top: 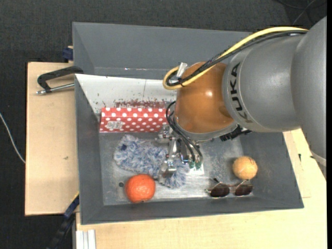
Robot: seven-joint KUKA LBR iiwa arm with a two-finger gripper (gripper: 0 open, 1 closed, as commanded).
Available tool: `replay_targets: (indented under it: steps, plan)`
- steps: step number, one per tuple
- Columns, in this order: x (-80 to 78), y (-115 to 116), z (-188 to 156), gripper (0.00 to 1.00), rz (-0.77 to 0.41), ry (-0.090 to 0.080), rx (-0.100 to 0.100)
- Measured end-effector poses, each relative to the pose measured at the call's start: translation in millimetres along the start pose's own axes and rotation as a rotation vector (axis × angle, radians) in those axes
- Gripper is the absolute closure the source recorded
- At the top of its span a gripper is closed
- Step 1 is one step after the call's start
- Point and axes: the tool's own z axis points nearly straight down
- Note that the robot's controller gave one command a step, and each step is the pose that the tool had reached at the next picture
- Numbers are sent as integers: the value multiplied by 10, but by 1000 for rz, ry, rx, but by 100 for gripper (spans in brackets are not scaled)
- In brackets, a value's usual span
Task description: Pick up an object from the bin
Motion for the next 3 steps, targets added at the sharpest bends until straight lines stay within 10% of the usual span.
replay_targets:
  steps: [1, 2, 3]
  plan:
    - [0, 0, 0, 0, 0, 0, 0]
    - [-281, -291, 642, 100, 101, 0, -2]
    - [-281, -291, 642, 100, 101, 0, -2]
